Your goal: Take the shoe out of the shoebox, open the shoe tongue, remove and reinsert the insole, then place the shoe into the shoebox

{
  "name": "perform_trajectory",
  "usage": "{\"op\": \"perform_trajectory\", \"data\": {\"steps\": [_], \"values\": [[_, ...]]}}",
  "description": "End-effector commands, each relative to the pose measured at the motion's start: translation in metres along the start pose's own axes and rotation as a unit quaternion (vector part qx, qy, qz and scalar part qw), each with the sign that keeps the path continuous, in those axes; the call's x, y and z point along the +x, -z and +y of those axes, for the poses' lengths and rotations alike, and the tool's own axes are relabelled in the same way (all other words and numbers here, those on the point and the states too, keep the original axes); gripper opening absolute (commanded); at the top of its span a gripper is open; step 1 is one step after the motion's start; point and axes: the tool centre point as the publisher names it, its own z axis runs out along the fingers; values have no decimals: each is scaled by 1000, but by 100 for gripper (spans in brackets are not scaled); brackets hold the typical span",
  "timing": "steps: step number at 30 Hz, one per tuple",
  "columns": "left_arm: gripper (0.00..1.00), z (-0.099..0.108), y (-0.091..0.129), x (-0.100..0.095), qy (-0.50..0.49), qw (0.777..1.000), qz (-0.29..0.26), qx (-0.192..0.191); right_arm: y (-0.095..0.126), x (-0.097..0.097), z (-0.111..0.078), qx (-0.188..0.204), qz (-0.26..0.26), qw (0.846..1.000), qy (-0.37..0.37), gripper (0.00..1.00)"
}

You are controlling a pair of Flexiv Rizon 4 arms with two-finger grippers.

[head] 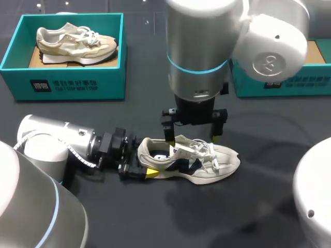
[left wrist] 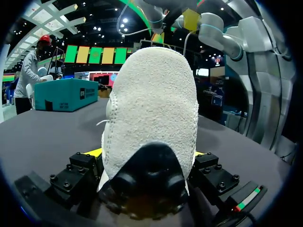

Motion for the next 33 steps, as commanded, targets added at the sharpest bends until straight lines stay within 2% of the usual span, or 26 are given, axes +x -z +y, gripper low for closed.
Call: {"op": "perform_trajectory", "data": {"steps": [1,5,7,9,20,23,26,33], "values": [[0,1,0,1,0,1000,0,-1,-16,35,8,0,-93,995,-47,100],[0,1,0,1,0,1000,0,-1,-19,45,10,-10,-116,991,-69,100],[0,1,0,1,0,1000,0,-1,-23,45,13,-1,-131,987,-89,100],[0,1,0,1,0,1000,0,-1,-26,35,14,8,-116,988,-100,100],[0,1,0,1,0,1000,0,-1,-26,35,14,8,-116,988,-100,100],[0,1,0,1,0,1000,0,-1,-38,51,19,27,-165,983,-76,100],[0,1,0,1,0,1000,0,-1,-47,60,23,31,-187,979,-71,100],[0,1,0,1,0,1000,0,-1,-52,61,25,43,-229,967,-106,100]]}}
